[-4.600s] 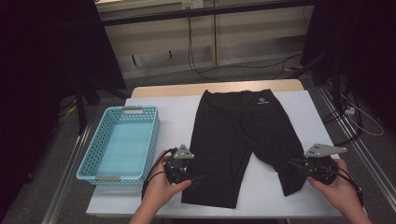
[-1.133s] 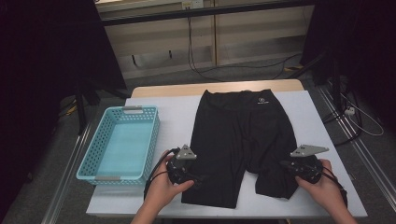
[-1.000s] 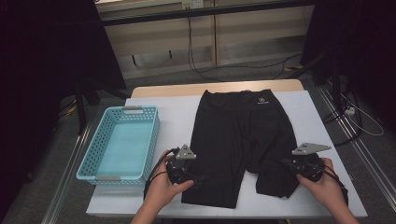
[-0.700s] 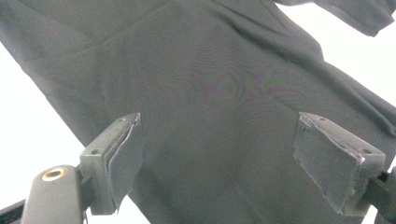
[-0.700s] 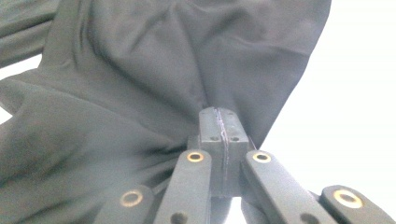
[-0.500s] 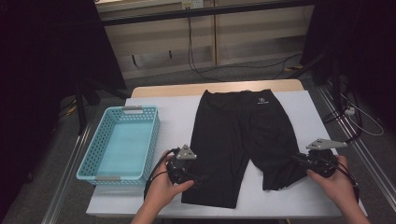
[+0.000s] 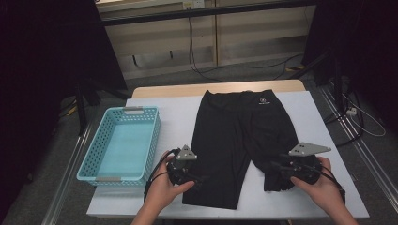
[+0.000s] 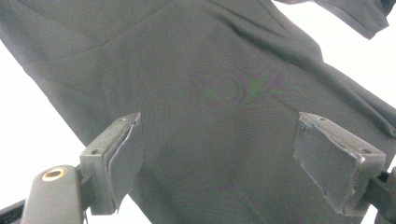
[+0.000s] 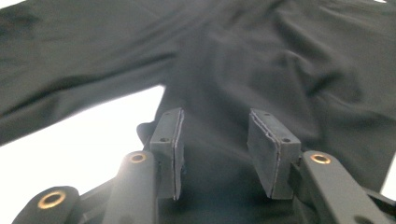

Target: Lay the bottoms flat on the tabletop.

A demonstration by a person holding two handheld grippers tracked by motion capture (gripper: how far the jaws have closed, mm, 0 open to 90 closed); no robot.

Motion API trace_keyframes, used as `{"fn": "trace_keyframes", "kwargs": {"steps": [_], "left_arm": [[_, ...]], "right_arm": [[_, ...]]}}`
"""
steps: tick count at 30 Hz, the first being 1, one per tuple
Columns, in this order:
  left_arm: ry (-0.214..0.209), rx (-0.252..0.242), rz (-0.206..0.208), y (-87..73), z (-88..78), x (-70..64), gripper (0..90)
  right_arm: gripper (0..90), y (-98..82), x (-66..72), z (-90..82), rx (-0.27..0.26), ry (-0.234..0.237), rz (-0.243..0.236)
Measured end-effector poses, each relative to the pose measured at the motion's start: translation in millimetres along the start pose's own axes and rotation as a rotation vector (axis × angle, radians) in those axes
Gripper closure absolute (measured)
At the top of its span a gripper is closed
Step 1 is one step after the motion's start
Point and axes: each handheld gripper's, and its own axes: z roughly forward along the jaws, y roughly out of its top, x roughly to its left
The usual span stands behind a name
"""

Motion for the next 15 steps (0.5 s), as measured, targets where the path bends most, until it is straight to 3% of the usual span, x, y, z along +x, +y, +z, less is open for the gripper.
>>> {"fn": "trace_keyframes", "kwargs": {"steps": [7, 12, 15], "left_arm": [[0.001, 0.000, -0.002, -0.7, 0.8, -0.7, 17.3], [0.003, 0.002, -0.006, -2.4, -0.2, -0.3, 17.3], [0.008, 0.003, -0.012, -4.1, -1.4, 0.8, 17.3]], "right_arm": [[61.9, 6.9, 26.0, 16.5, 0.043, 0.083, -0.077], [67.6, 4.8, 31.8, 33.8, 0.109, 0.063, -0.122], [77.4, 3.5, 28.7, 37.8, 0.133, 0.042, -0.123]]}}
